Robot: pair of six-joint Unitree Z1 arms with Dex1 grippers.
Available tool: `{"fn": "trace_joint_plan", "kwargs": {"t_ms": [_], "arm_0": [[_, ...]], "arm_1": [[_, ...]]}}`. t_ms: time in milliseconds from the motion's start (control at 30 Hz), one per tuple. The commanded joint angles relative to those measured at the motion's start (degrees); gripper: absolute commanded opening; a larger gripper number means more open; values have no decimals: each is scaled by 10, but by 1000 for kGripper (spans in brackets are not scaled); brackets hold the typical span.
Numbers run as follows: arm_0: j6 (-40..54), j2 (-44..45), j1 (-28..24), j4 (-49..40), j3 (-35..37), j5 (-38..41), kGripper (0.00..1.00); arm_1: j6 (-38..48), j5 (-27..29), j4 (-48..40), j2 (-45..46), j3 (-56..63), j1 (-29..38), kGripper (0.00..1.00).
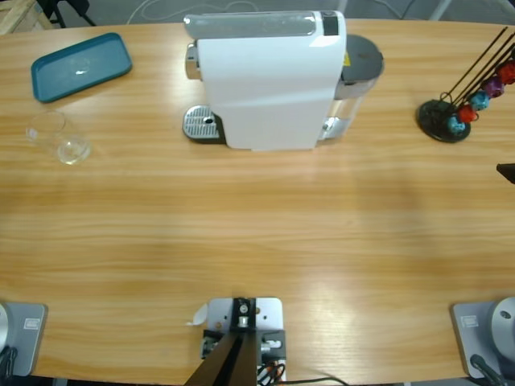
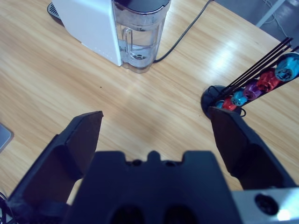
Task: Pour coffee
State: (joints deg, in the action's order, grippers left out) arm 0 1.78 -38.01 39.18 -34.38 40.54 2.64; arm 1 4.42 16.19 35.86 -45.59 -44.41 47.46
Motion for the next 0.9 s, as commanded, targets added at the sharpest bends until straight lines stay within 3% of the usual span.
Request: {"fn": "trace_joint_plan", "kwargs": {"t_ms": [33,300,433,600,767,900], "arm_0": [[2,-8,5,0,-12,7,1000],[-13,-40,5,24,25,8,1000],[-70,-145,5,36,94,11,1000],[-231,-307,3,96,159,47,1000],[-394,-406,-6,189,192,93,1000],[-458,-477,-24,216,226,110,986]], "arm_1": [[-5,-10,-4,6,18,7,1000],[-5,-10,-4,8,18,7,1000],[-5,-10,-4,6,18,7,1000],[-11,-16,-4,-2,17,7,1000],[-13,-18,-4,1,17,7,1000],[-13,-18,-4,0,17,7,1000]]}}
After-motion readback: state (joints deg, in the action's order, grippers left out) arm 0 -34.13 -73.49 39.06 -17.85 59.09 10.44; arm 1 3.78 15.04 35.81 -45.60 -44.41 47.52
